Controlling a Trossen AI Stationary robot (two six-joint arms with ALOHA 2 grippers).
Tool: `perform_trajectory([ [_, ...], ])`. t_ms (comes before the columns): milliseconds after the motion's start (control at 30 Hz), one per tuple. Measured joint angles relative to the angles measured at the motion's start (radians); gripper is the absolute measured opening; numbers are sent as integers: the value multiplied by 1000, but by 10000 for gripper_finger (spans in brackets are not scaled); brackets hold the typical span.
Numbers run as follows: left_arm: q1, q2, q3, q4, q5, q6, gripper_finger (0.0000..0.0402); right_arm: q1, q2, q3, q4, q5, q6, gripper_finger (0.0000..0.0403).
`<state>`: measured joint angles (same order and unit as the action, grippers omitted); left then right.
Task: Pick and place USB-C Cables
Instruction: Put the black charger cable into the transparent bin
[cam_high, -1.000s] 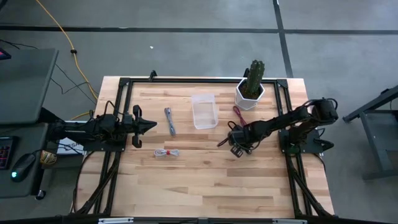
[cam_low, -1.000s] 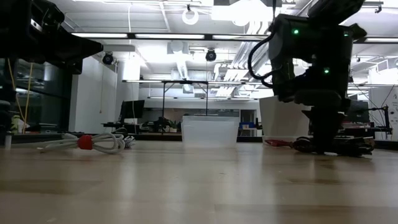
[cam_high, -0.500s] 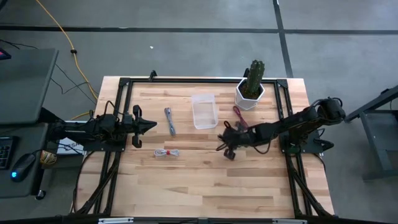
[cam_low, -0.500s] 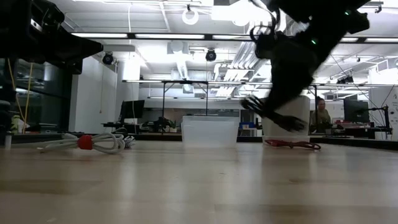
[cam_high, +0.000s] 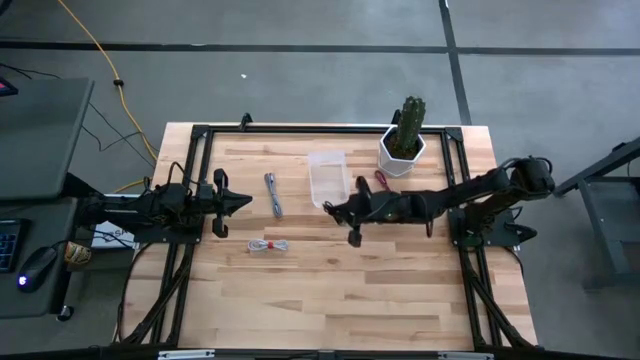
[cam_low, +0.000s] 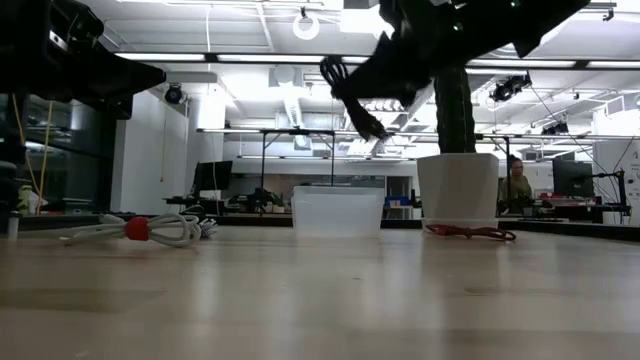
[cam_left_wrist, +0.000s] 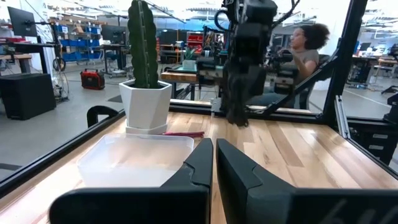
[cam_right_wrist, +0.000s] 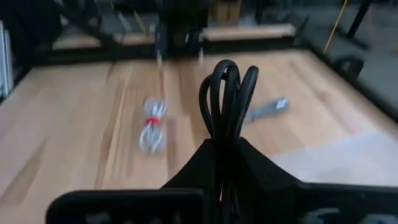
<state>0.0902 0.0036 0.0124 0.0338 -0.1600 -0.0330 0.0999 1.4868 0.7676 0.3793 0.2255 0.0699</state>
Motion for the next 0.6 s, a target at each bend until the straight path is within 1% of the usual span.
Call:
perform_trajectory([
  [67,0,0,0,0,0,0,3,-16,0,-28,115,-30,-28,12],
  [133,0,0,0,0,0,0,3,-34,0,-91,267,-79,-43,12],
  [233,0,0,0,0,0,0,3,-68,1,-199,501,-134,-35,12],
  [300,0,0,0,0,0,0,3,-86,1,-253,613,-145,-19,12],
  [367,0,0,0,0,0,0,3,-101,1,-282,678,-149,-23,12],
  [433,0,0,0,0,0,0,3,-113,1,-286,706,-160,-22,12],
  [600,0,0,0,0,0,0,3,-129,0,-257,709,-226,-26,12],
])
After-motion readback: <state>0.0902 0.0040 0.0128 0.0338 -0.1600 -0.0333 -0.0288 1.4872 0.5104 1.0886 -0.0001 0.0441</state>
